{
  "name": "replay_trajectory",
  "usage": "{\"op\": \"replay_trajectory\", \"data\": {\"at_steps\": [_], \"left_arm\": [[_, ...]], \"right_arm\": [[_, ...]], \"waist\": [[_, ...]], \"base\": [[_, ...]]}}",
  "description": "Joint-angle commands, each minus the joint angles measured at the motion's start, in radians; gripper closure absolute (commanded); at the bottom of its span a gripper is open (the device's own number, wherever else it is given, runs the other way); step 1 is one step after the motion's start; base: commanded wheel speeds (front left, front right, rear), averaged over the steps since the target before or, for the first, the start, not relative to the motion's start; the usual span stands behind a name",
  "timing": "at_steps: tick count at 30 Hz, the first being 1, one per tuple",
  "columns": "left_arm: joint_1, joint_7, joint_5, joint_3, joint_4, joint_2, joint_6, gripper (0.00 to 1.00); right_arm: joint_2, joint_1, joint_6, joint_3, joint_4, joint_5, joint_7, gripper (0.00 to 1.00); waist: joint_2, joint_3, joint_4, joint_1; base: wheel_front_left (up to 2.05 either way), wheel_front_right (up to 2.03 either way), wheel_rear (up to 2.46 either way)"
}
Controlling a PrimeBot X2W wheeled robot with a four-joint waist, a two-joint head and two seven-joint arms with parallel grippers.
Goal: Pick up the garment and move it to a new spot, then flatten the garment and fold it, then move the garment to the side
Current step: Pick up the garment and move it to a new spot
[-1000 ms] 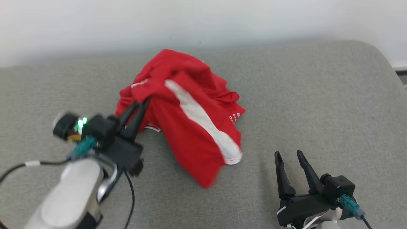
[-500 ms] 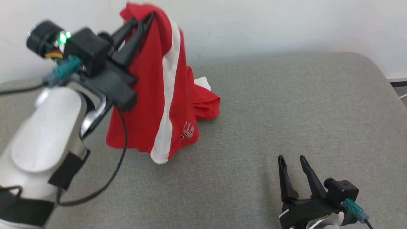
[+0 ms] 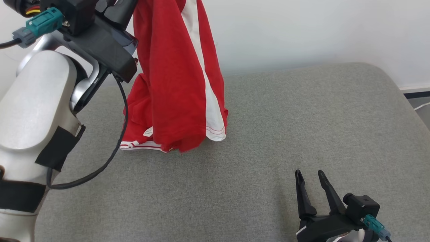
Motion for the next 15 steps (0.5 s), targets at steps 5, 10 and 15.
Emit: {"op": "replay_trajectory", "data": {"at_steps": [5,10,15], "left_arm": [[-0.009,-0.015,-0.016,-0.003,0.011,0.012,-0.001,1.0],[-0.004,-0.024,-0.023,0.007,0.02,0.023,0.009,1.0],[0.02,-0.032,-0.024,0.018,0.041,0.05,0.02,1.0]], "right_arm": [[0.0,0.015,0.001,-0.011,-0.008,-0.004,-0.002,0.0],[0.0,0.019,0.001,-0.024,-0.013,-0.017,-0.002,0.0],[0.0,0.011,0.001,-0.035,-0.02,-0.031,-0.002,0.0]], "waist": [[0.0001,0.007,0.008,0.0001],[0.0001,0.019,0.043,0.0001],[0.0001,0.032,0.11,0.0001]], "base": [[0.0,0.0,0.0],[0.0,0.0,0.0],[0.0,0.0,0.0]]}}
